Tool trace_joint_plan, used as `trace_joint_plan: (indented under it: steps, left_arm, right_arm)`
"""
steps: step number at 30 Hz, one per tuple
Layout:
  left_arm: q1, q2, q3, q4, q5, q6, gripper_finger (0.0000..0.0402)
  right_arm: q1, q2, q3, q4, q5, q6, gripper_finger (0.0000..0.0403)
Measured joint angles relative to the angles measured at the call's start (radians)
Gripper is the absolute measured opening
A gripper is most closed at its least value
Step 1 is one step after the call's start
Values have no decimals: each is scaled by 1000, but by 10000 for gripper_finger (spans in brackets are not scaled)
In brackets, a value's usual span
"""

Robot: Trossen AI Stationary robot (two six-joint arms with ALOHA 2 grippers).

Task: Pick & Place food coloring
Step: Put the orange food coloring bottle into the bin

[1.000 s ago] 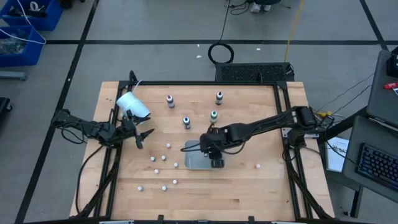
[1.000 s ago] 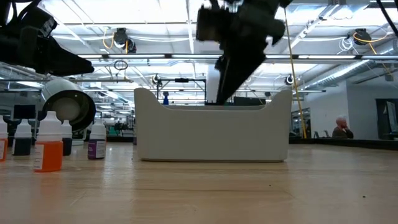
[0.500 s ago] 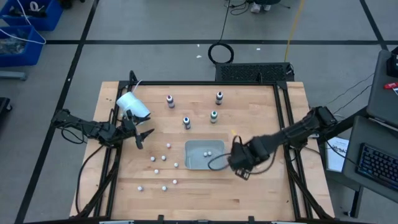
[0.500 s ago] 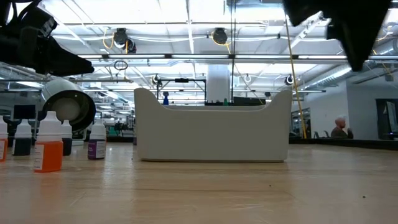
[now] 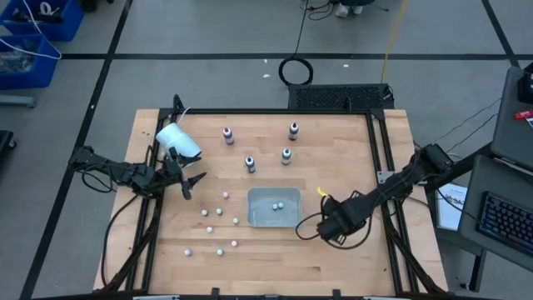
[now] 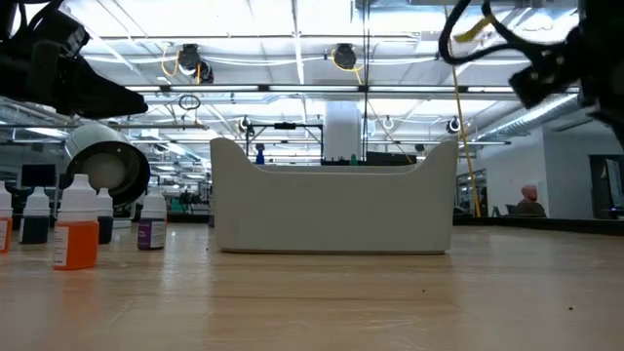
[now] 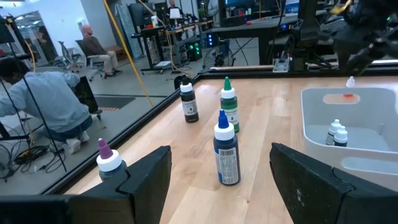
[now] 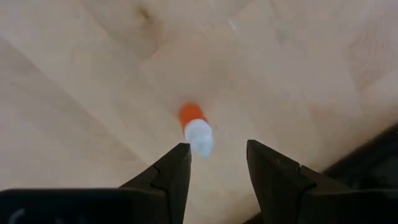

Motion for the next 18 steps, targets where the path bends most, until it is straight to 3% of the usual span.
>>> trace_joint_plan:
  steps: [6, 18]
  left_arm:
    - [0, 0, 0, 0, 0, -4, 274]
    - [0, 0, 0, 0, 0, -3, 274]
  right_arm:
    - [-4, -3, -76, 129, -45, -13, 144]
    - [-14, -13, -92, 126, -43, -18, 138]
